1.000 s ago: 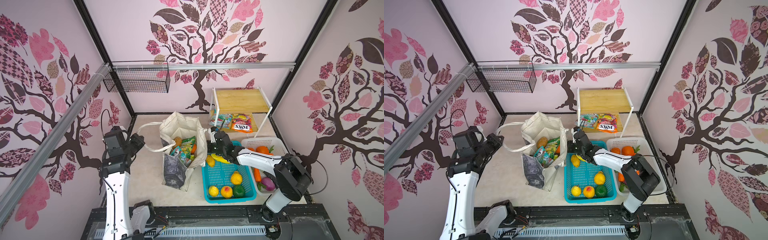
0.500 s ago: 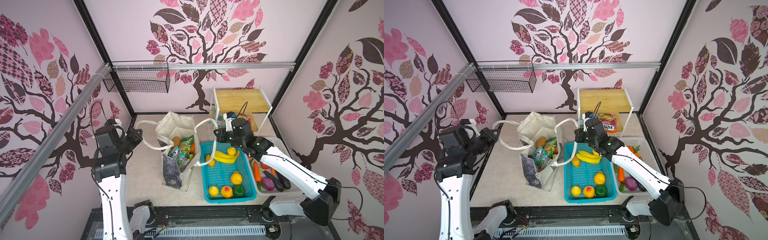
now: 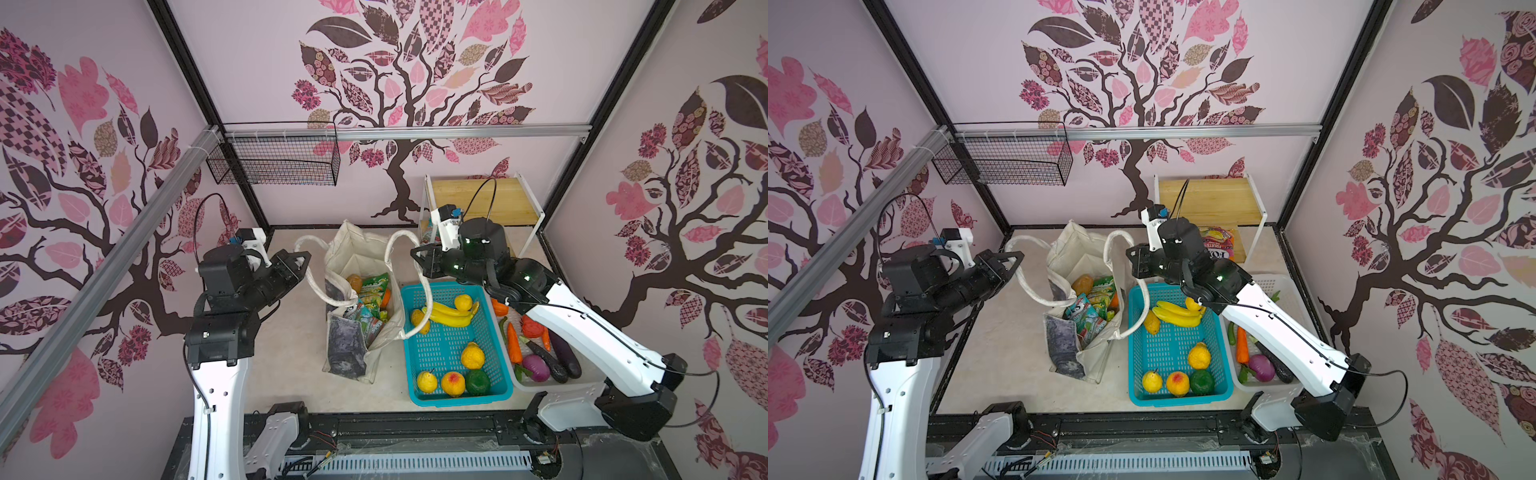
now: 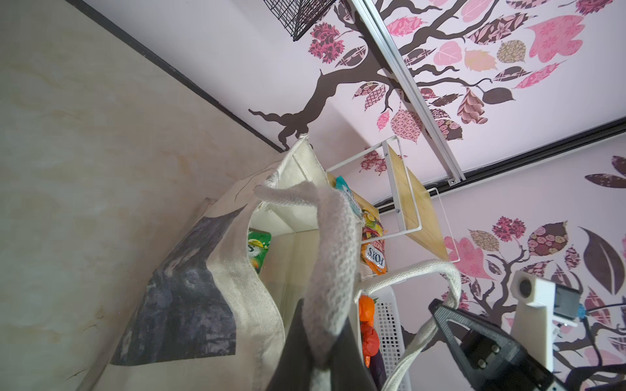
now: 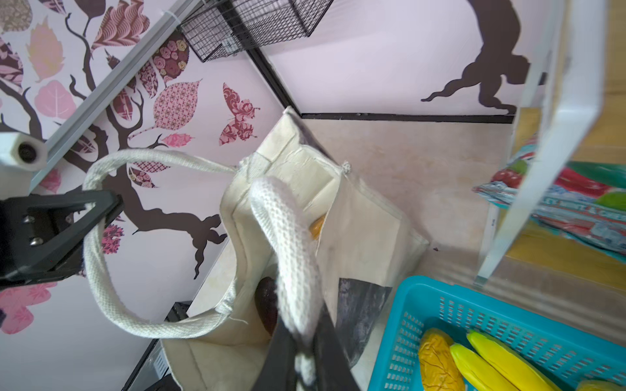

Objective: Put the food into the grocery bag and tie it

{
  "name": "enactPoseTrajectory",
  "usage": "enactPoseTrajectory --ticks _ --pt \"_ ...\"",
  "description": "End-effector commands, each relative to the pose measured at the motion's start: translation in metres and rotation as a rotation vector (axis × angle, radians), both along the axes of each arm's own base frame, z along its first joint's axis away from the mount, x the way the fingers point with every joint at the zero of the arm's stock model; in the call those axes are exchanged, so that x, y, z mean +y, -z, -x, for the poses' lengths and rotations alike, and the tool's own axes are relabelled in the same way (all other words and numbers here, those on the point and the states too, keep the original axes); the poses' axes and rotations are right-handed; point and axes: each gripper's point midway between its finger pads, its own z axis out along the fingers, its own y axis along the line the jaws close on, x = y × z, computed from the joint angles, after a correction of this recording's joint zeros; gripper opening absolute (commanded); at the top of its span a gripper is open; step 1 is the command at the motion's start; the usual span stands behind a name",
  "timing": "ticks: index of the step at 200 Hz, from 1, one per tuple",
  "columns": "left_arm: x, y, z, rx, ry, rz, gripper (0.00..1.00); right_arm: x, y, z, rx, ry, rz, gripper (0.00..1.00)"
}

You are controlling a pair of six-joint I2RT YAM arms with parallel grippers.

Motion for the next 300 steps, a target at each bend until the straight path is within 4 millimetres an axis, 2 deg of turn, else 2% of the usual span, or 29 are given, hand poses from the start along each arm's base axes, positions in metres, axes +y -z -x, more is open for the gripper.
enactPoseTrajectory --ticks 1,25,54,79,120,150,176,196,224,246,265,285,300 --pt "-0.016 -0.012 -0.006 -0.056 0.072 0.092 0.0 0.027 0.001 0.008 0.02 -0.055 -0.006 0.0" --pt "-0.03 -0.013 -0.007 -0.071 0.101 0.08 0.0 0.063 0.008 0.013 0.019 -0.13 0.001 0.0" --pt "-0.051 -0.001 -0.012 -0.033 0.165 0.012 0.0 0.112 0.021 0.021 -0.001 -0.233 0.037 0.0" --pt "-0.052 0.013 -0.017 0.007 0.18 -0.046 0.0 0.142 0.039 0.024 0.014 -0.304 0.067 0.0" --pt "-0.041 0.038 -0.023 0.077 0.154 -0.176 0.01 0.168 0.052 0.03 0.01 -0.4 0.004 0.0" --pt "-0.032 0.052 -0.021 0.115 0.151 -0.271 0.14 0.18 0.065 0.03 0.036 -0.432 -0.011 0.0" --pt "-0.02 0.044 -0.017 0.1 0.101 -0.336 0.28 0.185 0.076 0.027 0.048 -0.431 -0.002 0.0" --pt "-0.018 0.036 -0.018 0.098 0.1 -0.353 0.29 0.187 0.081 0.028 0.055 -0.439 -0.012 0.0" --pt "-0.033 0.027 -0.028 0.087 0.15 -0.29 0.24 0.183 0.084 0.036 0.033 -0.46 -0.074 0.0" --pt "-0.036 0.021 -0.042 0.083 0.144 -0.277 0.28 0.176 0.078 0.046 -0.002 -0.489 -0.13 0.0" --pt "-0.042 0.028 -0.057 0.118 0.162 -0.277 0.3 0.167 0.07 0.052 -0.054 -0.498 -0.169 0.0" --pt "-0.052 0.053 -0.077 0.173 0.2 -0.26 0.3 0.164 0.065 0.059 -0.068 -0.553 -0.206 0.0" --pt "-0.063 0.069 -0.084 0.211 0.238 -0.246 0.32 0.163 0.062 0.059 -0.076 -0.568 -0.216 0.0"
